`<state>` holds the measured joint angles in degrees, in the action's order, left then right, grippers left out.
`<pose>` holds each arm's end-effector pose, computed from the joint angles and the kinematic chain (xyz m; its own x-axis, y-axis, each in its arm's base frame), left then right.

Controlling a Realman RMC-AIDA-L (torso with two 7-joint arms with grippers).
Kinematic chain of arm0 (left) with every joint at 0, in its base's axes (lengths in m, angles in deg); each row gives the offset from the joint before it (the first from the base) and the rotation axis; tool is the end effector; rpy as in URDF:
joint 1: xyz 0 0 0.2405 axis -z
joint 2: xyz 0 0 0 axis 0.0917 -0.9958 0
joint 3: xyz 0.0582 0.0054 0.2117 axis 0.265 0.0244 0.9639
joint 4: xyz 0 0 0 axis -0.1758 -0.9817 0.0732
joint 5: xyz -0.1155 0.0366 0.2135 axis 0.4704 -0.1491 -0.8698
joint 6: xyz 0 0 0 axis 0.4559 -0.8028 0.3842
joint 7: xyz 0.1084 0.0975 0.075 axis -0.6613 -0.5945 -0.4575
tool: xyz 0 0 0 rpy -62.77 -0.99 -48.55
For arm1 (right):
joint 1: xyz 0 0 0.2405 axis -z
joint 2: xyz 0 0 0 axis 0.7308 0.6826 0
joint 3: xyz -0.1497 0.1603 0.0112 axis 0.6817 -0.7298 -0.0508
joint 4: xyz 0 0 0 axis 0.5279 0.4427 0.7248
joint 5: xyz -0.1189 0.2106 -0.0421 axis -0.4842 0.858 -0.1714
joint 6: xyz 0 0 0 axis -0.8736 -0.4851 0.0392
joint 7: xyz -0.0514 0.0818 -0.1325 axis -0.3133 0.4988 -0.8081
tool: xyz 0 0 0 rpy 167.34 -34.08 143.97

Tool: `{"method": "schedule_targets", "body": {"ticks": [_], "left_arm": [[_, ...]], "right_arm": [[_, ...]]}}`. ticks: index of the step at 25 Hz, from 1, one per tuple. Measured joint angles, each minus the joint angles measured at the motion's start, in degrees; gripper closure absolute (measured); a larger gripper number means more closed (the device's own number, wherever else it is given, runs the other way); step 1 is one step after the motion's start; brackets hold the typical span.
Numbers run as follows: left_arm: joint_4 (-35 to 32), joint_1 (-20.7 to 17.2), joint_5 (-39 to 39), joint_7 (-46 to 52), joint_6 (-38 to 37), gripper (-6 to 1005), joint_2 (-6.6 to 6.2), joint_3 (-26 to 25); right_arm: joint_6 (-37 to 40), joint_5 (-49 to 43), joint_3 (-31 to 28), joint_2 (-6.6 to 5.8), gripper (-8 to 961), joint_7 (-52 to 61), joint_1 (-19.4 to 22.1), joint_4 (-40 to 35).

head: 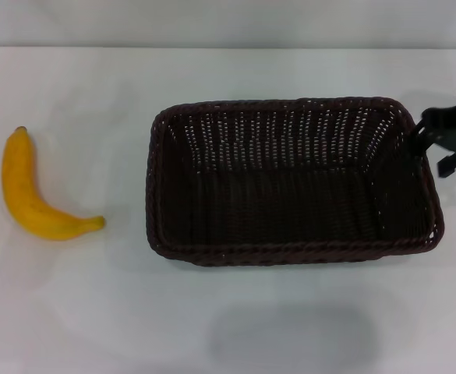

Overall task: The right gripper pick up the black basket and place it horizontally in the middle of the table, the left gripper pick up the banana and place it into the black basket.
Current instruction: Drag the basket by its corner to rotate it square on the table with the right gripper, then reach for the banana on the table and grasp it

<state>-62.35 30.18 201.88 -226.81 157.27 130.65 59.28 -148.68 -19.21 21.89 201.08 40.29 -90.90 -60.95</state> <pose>-0.3270 0.3713 0.1692 0.6696 -0.4905 0.5577 0.6926 0.1413 -0.7073 0.1202 0.3843 0.0724 0.0225 -0.9802 -0.1968 -0.8847 0.0722 -0.4605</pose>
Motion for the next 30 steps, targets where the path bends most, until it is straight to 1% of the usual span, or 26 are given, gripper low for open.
{"method": "schedule_targets", "body": {"ticks": [3,5,7,8,11,12,13,16,17,19,21,22,24,26,28,30], "left_arm": [[0.0,0.0,-0.6,0.3,0.0,181,0.10,0.1],[0.0,-0.1,-1.6,2.0,0.1,183,0.19,0.2],[0.0,-0.2,-2.8,4.6,0.1,185,0.24,0.2],[-0.1,-0.3,-3.7,6.5,0.0,186,0.27,0.2],[-1.3,-1.2,-6.5,11.6,-0.3,189,0.30,0.2],[-3.0,-2.1,-8.7,15.2,-0.8,189,0.51,0.2],[-3.7,-2.5,-9.4,16.4,-1.1,190,0.59,0.2],[-11.7,-5.8,-15.8,27.3,-5.4,193,2.11,0.2],[-14.7,-6.8,-17.8,30.7,-7.2,194,2.72,0.2],[-20.2,-8.8,-22.1,38.7,-10.9,196,3.48,0.2],[-24.3,-10.3,-26.8,47.4,-13.4,198,3.69,0.2],[-26.2,-10.8,-29.8,53.1,-14.2,199,3.60,0.2],[-29.1,-11.2,-36.1,62.7,-15.6,201,3.13,0.2],[-31.8,-11.3,-43.0,72.0,-17.1,202,2.53,-0.1],[-34.7,-11.1,-50.8,82.4,-18.1,204,1.69,-0.2],[-38.0,-10.7,-58.8,92.5,-18.2,206,0.82,-0.1]], "right_arm": [[-1.1,0.0,-1.2,-0.66,559,0.0,1.6,-5.0],[-0.7,0.0,-2.0,-0.83,479,-1.2,3.1,-7.9],[1.3,-0.3,-3.5,-0.77,479,-4.7,5.8,-11.3],[3.0,-0.4,-4.5,-0.52,479,-7.2,7.0,-12.4],[10.1,0.7,-9.0,1.02,479,-17.9,11.9,-14.5],[12.6,1.7,-10.0,1.23,479,-21.1,13.3,-14.5],[15.9,3.8,-10.9,1.24,478,-25.3,15.2,-14.0],[24.5,12.5,-14.0,0.89,478,-38.5,20.4,-11.4],[26.8,16.5,-15.8,0.89,478,-44.1,21.9,-10.1],[30.0,25.1,-21.0,0.96,478,-56.6,24.0,-5.9],[31.1,32.9,-26.1,0.96,478,-67.7,25.0,0.1],[31.3,38.8,-29.6,0.86,478,-75.9,25.4,5.0],[30.8,46.4,-35.2,0.57,478,-88.3,25.6,13.5],[29.6,53.6,-40.5,0.38,478,-103.3,25.6,23.0],[29.2,58.3,-44.0,0.23,477,-114.2,25.7,30.1],[29.2,60.9,-46.8,0.15,477,-123.5,25.7,35.4]]}}
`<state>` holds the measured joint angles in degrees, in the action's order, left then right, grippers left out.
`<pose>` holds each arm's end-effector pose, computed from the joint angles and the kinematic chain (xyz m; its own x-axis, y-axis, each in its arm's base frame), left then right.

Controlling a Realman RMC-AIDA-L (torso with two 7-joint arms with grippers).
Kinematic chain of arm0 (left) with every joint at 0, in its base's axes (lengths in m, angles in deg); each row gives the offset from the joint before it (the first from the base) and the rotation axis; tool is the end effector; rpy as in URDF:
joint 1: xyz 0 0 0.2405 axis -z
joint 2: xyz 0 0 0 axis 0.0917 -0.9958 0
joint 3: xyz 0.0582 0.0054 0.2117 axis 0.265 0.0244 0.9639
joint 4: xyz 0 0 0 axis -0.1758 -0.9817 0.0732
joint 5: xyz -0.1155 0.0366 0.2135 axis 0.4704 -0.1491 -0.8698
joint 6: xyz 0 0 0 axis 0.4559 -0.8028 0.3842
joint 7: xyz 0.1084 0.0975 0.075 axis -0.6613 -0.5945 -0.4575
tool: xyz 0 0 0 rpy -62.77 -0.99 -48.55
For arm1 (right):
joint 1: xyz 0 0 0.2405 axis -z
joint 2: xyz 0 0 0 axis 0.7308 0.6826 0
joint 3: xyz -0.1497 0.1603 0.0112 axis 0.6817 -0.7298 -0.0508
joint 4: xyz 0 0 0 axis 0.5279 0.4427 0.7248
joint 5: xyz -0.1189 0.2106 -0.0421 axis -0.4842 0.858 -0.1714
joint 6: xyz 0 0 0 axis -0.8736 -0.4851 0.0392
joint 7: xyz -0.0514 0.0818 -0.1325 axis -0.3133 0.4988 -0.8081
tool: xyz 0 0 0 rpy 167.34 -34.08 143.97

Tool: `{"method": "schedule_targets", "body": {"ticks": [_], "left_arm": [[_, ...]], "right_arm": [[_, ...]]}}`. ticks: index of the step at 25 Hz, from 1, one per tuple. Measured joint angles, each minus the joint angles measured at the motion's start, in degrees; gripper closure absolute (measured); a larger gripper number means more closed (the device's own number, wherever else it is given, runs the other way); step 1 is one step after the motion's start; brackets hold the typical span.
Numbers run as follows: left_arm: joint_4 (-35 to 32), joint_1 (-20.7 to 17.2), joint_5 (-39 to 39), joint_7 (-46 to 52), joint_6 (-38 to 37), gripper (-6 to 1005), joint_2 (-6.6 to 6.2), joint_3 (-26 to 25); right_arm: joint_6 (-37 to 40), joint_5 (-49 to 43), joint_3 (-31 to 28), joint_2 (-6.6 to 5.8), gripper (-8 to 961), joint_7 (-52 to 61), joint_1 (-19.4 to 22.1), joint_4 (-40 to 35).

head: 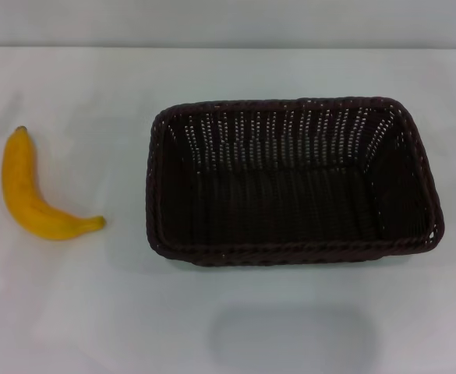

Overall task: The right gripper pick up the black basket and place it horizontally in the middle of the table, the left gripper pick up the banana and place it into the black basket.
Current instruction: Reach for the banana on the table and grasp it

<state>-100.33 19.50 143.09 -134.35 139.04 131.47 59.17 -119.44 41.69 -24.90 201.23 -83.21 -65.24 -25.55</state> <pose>-0.3082 0.3858 0.1764 0.2170 0.2096 0.9534 0.9577 -0.2348 -0.1664 0.3471 0.3486 0.1860 0.6307 -0.0352 -0.7753 -0.7413 -0.3231 -0.5883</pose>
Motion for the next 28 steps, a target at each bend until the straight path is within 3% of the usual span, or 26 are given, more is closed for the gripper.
{"method": "schedule_targets", "body": {"ticks": [5,7,12,18,22,28], "left_arm": [[-8.3,3.4,-22.5,26.2,4.5,237,-2.16,0.1],[-9.9,5.6,-29.7,34.6,8.6,264,-3.76,-0.1],[-10.7,13.6,-44.6,50.5,21.7,285,-8.62,-0.1],[-10.8,21.6,-61.1,58.8,33.2,278,-12.23,-0.2],[-10.2,24.4,-69.4,59.1,36.7,276,-12.82,-0.2],[-4.3,28.3,-79.1,59.0,36.3,272,-10.68,0.0]], "right_arm": [[0.2,4.6,-4.2,0.70,467,-16.5,-0.4,6.8],[0.9,6.7,-4.4,0.70,448,-20.6,-0.3,8.9],[3.4,10.6,-4.8,0.59,262,-27.9,0.2,10.0],[3.6,11.4,-8.5,0.76,79,-32.9,0.0,11.9],[3.7,12.8,-9.1,0.76,79,-36.0,-0.4,13.8],[3.7,16.2,-9.2,0.73,79,-37.8,0.3,14.4]]}}
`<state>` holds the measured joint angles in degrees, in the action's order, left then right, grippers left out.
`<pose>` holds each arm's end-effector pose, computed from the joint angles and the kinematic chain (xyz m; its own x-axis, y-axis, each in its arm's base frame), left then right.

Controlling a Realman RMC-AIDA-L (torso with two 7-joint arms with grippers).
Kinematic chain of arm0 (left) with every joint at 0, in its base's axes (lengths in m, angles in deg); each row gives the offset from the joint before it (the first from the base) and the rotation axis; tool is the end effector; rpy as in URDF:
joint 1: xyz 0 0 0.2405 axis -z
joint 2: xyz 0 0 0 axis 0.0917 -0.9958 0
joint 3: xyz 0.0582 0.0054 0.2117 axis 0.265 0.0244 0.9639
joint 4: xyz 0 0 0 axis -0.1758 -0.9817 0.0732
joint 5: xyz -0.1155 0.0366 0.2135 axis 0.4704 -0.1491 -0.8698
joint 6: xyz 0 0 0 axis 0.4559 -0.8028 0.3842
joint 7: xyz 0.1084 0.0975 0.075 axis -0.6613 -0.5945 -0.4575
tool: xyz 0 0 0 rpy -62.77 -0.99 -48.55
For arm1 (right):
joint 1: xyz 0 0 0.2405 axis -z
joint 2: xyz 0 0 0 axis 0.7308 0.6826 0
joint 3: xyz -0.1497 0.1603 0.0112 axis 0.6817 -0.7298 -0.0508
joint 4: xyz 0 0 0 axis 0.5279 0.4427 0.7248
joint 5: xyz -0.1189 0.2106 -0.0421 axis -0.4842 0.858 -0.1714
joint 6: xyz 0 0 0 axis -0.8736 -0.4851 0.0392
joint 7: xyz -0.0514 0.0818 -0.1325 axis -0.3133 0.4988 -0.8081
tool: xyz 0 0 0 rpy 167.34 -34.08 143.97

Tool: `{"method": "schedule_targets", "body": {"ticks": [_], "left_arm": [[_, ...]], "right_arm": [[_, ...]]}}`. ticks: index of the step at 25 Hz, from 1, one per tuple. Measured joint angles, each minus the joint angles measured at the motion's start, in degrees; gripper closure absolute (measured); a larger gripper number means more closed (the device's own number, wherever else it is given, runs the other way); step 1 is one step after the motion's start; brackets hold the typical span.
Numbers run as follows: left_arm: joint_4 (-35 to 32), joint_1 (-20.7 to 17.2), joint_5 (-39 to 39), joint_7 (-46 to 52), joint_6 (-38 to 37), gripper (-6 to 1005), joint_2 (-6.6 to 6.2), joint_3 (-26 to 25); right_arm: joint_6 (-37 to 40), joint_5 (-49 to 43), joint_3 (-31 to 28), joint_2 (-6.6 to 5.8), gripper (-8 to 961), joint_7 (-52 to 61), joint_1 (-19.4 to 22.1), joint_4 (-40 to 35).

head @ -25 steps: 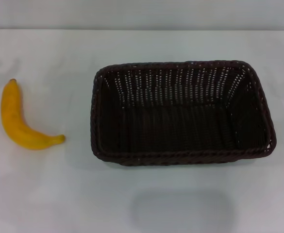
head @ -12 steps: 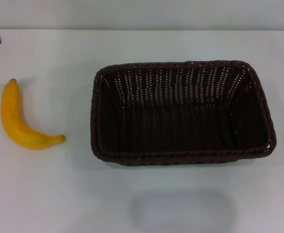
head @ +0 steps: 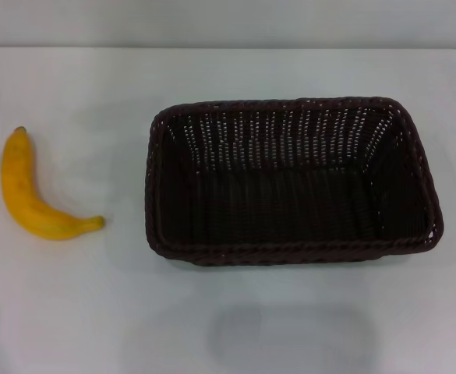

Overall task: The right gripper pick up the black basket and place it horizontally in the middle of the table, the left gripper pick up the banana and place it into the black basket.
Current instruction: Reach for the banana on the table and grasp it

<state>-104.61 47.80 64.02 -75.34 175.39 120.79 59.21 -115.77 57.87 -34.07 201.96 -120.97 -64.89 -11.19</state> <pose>-0.2530 0.4073 0.1657 0.0315 0.9439 0.3286 0.8739 0.1335 -0.4674 0.3955 0.3231 0.1873 0.8060 0.1598 -0.5700 -0.5823 0.0407 -0.8120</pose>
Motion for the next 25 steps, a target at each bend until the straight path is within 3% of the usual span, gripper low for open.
{"method": "schedule_targets", "body": {"ticks": [10,18,25], "left_arm": [[5.3,0.3,-4.8,1.3,-3.5,220,2.87,-0.1],[12.0,1.7,-5.0,2.2,-9.5,134,3.45,-0.1],[13.7,2.1,-5.7,3.5,-11.3,116,3.96,0.1]], "right_arm": [[1.1,0.4,0.0,0.00,79,-2.2,-0.6,0.2],[2.9,0.4,0.1,-0.01,79,-5.0,-1.6,1.4],[4.1,0.5,0.0,-0.01,79,-6.0,-2.2,1.6]]}}
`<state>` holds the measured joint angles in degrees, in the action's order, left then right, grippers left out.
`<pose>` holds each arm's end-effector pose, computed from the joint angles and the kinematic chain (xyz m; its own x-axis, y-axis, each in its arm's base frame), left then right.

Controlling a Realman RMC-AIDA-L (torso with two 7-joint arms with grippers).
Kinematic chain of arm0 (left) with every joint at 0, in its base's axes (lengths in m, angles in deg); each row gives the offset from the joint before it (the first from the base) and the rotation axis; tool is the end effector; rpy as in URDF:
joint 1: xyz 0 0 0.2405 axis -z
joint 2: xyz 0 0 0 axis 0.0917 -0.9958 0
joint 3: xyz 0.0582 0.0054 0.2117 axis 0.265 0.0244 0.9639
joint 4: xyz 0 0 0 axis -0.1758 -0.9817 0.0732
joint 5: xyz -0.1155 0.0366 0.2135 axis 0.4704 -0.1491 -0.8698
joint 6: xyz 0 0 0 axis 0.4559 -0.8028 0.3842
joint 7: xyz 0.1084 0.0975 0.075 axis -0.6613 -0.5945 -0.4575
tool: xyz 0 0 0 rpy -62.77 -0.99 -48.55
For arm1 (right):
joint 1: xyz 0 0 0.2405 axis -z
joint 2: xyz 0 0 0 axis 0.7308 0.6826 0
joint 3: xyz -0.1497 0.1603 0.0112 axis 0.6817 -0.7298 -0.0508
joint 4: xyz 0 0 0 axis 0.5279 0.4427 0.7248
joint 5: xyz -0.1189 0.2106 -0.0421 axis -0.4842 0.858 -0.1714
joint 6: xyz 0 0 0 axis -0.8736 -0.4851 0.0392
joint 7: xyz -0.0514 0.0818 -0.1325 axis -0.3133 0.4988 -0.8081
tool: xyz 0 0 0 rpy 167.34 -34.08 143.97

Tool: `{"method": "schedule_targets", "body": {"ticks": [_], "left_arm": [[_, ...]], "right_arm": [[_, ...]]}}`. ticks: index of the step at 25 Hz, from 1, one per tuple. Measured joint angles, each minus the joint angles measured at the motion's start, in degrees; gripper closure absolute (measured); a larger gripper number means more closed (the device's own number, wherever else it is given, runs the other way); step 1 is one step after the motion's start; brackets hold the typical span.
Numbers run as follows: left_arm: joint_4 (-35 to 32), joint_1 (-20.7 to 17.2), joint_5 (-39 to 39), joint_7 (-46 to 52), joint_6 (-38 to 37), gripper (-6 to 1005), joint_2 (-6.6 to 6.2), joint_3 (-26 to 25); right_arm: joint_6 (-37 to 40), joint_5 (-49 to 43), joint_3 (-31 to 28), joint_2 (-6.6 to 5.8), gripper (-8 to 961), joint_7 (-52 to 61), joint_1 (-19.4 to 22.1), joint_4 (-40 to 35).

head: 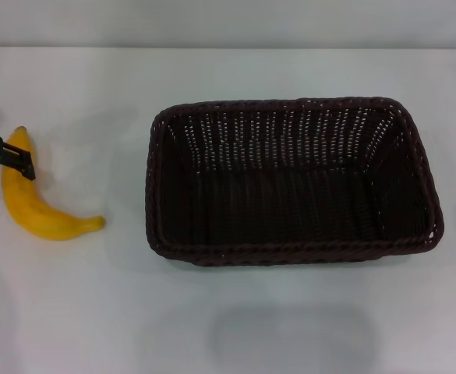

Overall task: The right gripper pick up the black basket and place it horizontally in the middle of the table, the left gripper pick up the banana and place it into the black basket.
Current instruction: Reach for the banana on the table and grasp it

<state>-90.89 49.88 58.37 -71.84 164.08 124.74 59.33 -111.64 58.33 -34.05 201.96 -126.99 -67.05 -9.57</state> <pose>-0.2893 0.4111 0.0990 -0.0892 0.9469 0.3090 0.8529 0.2329 -0.4673 0.3971 0.3381 0.1804 0.8491 0.1196 -0.5145 -0.5244 0.0737 -0.8483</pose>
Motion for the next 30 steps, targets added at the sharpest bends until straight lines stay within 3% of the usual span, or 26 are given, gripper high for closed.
{"method": "schedule_targets", "body": {"ticks": [11,26,30], "left_arm": [[5.0,0.2,-0.3,0.2,-6.9,138,1.22,0.1],[7.6,1.1,-0.1,-0.1,-9.2,167,0.84,-0.3],[7.6,1.5,-0.2,-0.5,-9.0,287,0.78,-0.1]], "right_arm": [[0.0,1.6,-0.1,0.09,79,-0.3,-0.3,0.7],[1.8,1.6,-0.1,0.09,79,-0.9,-1.3,0.8],[2.3,1.6,-0.1,0.09,79,-0.9,-1.4,0.8]]}}
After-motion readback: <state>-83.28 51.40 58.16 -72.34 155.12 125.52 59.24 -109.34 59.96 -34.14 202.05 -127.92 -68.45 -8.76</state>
